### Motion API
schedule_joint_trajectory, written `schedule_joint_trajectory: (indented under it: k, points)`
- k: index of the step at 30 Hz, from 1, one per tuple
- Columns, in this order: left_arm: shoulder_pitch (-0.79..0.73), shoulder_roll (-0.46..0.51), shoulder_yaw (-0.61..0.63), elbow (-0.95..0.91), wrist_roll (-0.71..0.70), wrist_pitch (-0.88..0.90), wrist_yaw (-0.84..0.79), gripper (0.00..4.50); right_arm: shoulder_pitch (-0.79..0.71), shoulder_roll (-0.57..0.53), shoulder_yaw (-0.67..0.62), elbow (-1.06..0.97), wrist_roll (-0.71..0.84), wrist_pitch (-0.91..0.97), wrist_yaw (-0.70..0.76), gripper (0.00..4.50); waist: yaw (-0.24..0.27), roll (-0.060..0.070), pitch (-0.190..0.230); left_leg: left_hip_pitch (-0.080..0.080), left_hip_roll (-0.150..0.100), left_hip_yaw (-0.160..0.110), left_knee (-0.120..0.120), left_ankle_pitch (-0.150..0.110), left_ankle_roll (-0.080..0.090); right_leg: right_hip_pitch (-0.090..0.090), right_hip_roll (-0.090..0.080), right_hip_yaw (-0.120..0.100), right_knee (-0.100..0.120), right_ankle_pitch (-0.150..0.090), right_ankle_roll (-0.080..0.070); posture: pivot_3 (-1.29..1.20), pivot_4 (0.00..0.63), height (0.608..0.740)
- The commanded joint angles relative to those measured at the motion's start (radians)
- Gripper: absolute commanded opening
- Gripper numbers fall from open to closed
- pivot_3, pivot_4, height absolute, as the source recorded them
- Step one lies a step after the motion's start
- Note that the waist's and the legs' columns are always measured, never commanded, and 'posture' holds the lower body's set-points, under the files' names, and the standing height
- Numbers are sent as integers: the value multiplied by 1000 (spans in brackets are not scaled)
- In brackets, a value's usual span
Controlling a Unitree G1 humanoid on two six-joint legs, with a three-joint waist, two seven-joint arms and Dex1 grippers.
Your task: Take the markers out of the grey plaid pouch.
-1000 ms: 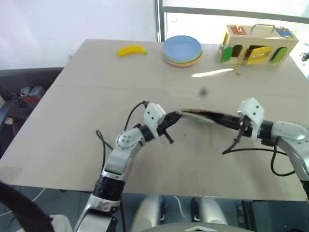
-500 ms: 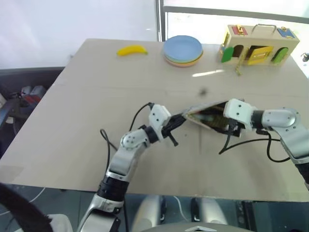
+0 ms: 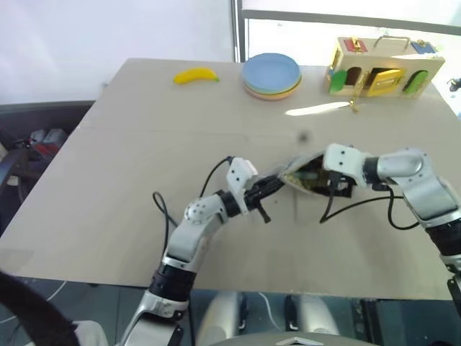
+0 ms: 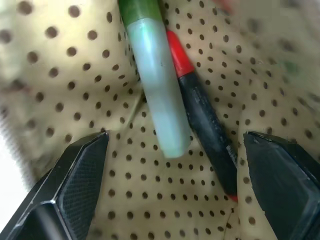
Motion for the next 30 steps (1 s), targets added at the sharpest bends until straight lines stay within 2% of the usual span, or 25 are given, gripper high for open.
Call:
schedule_joint_trajectory:
  k: [1,7,11,16,22,30]
  points:
    - [-19,-26,19,-5,-58,31,-3,0,-54,24,44,43,-44,-53,40,4423,1,0,0,0,0,0,0,0,0,0,0,-1,0,0,0,0,150,740]
    - [-30,-47,35,-32,-147,131,-32,0,-195,24,88,111,-71,-39,190,4423,0,0,0,0,0,0,0,0,0,0,0,-2,0,0,0,0,150,740]
    - [-22,-51,54,-129,-312,285,-59,0,-279,-37,86,69,-72,16,317,4423,2,1,1,-1,0,-1,0,0,0,0,0,-2,0,0,0,0,150,740]
    - [-2,-35,87,-196,-495,473,-46,0,-310,-97,101,-19,-79,90,427,4423,0,0,1,-2,0,-2,0,0,0,0,-4,0,-1,0,0,0,150,740]
    - [-15,-56,176,-115,-558,547,55,0,-279,-97,138,-40,-100,109,460,4423,0,0,1,-1,0,-2,0,1,-1,0,-4,1,0,0,0,0,150,740]
    - [21,0,122,-70,-421,474,18,0,-239,-25,198,142,-177,-44,369,4423,0,0,1,0,-1,-2,0,1,-2,0,-2,0,0,0,0,0,150,740]
